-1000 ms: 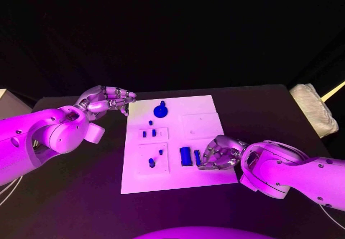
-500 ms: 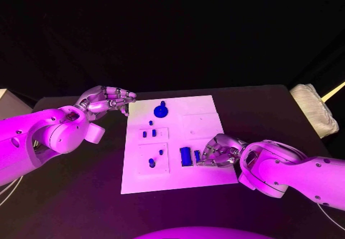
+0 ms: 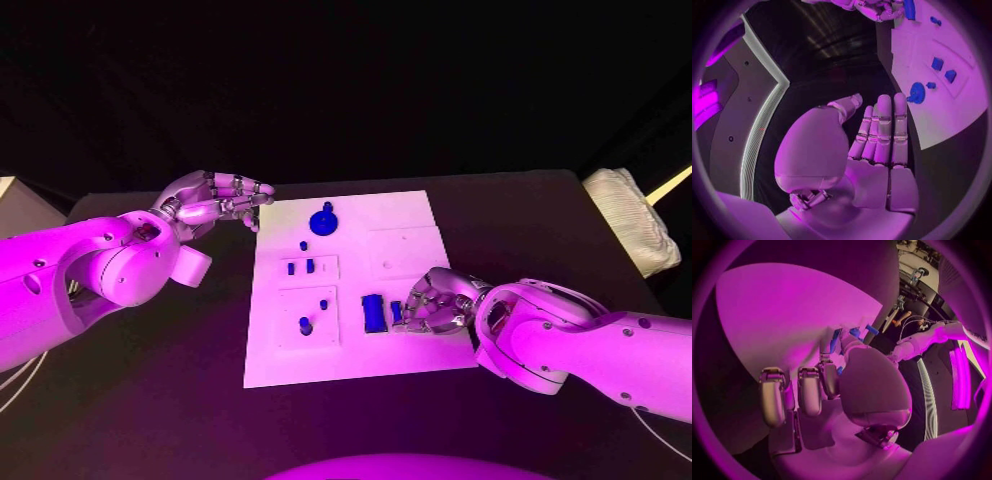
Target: Assemble the parts on the task board
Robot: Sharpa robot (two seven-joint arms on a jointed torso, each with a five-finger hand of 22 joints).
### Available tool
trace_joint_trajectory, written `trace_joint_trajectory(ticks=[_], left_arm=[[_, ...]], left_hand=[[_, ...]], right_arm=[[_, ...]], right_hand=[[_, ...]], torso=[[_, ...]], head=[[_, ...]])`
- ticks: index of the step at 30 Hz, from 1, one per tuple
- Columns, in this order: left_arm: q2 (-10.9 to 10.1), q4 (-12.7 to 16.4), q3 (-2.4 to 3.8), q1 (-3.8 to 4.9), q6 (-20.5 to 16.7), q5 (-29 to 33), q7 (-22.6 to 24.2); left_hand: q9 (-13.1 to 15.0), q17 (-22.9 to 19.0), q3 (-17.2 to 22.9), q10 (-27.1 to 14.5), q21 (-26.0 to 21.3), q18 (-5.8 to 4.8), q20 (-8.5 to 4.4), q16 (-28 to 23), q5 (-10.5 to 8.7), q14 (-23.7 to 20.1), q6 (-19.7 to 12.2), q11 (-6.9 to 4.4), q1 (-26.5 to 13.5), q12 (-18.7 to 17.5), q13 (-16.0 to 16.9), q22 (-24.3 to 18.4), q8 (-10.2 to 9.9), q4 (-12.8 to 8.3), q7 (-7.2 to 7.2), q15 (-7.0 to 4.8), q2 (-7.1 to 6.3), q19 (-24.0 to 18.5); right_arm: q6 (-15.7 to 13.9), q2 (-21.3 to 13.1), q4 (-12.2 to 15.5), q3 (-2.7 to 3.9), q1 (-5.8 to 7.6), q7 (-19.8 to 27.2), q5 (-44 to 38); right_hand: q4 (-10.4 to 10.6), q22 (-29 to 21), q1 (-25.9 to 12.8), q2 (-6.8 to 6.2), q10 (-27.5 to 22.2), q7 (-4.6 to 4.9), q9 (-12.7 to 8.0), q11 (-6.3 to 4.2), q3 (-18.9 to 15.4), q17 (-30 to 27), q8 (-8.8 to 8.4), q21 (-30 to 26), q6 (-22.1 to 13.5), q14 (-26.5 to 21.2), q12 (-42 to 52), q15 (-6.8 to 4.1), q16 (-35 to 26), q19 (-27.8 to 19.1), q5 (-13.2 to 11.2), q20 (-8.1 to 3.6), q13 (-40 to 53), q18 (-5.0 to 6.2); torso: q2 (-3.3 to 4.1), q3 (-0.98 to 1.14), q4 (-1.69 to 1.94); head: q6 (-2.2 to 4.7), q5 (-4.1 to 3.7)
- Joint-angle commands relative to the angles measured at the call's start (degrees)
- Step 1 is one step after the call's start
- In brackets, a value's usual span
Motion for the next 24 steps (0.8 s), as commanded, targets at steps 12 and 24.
trace_joint_trajectory(ticks=[12, 24], left_arm=[[0.12, 0.09, 0.03, 0.03, 0.71, 0.07, 0.41], [0.16, 0.04, 0.03, 0.03, 0.68, 0.07, 0.45]], left_hand=[[-0.08, 0.1, -0.02, -0.43, -0.22, 0.79, 0.06, -0.09, -0.04, 0.0, -0.46, -0.1, -0.54, 0.36, -0.07, -0.11, 0.3, 0.56, -0.05, 0.2, -0.06, 0.38], [-0.08, 0.1, -0.02, -0.43, -0.22, 0.79, 0.06, -0.09, -0.04, 0.0, -0.46, -0.1, -0.54, 0.36, -0.07, -0.11, 0.3, 0.56, -0.05, 0.2, -0.06, 0.38]], right_arm=[[2.76, 0.18, -0.25, -0.03, -0.22, -3.02, -8.76], [-1.0, -0.03, 0.06, -0.03, -0.23, 0.34, -5.78]], right_hand=[[-1.21, 14.65, 5.36, 0.32, 0.57, -0.66, -0.16, -0.53, 1.5, 7.34, 0.38, 0.45, 0.1, 4.37, 0.41, -0.19, 0.18, 5.51, -2.53, -0.14, 6.47, -0.94], [1.12, 14.47, 1.01, -0.3, 0.31, -0.19, -0.46, -0.12, -0.17, 6.88, 0.34, -0.2, -0.03, 4.27, -0.31, 0.12, -0.07, 5.3, -2.04, 0.05, 6.08, -0.81]], torso=[[0.02, 0.1, -0.07], [0.0, 0.07, -0.12]], head=[[0.05, 0.01], [0.31, -0.05]])
